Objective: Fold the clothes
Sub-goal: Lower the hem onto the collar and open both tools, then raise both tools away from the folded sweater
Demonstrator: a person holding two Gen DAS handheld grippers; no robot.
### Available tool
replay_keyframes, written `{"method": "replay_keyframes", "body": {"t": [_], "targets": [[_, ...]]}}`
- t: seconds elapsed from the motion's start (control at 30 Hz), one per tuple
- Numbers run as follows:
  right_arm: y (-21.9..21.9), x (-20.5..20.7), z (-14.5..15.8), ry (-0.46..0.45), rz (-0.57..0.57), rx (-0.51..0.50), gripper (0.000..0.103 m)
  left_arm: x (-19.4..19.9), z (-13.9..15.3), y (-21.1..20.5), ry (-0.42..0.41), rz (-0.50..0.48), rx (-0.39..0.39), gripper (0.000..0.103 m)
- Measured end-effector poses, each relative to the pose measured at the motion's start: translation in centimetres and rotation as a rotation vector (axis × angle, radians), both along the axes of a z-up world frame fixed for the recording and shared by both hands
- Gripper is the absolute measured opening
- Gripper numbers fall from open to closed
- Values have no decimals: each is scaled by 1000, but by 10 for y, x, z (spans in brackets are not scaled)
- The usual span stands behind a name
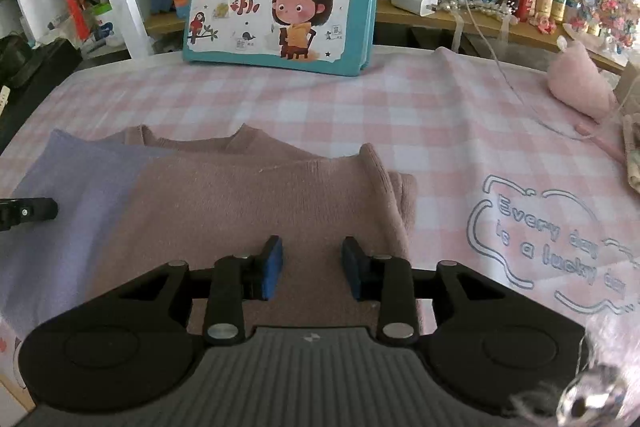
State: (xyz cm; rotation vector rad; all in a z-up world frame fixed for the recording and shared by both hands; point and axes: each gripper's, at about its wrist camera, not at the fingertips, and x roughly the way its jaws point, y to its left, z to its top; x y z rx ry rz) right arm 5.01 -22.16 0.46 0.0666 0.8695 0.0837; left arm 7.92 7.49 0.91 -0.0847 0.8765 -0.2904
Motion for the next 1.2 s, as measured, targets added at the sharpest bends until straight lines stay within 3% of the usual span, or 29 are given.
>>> {"method": "replay_keyframes", "body": {"t": [0.1,0.2,0.47,0.8,1.0,1.2], "targets": [[7,-14,9,-13,7,2,42,-18,12,-2,-28,-32,5,17],[16,-35,19,-19,12,2,43,-37,22,-4,-48,-64,15,27],[37,-80,23,3,-19,15,51,-83,22,2,-8,-107,84,37],[77,-125,13,84,-72,78,75,-117,13,19,62,-122,50,70],[110,-142,13,89,-37,15,84,-130,12,24,52,-201,76,78],[129,-159,11,117,-39,-44,91,-142,2,33,94,-228,70,82]]}}
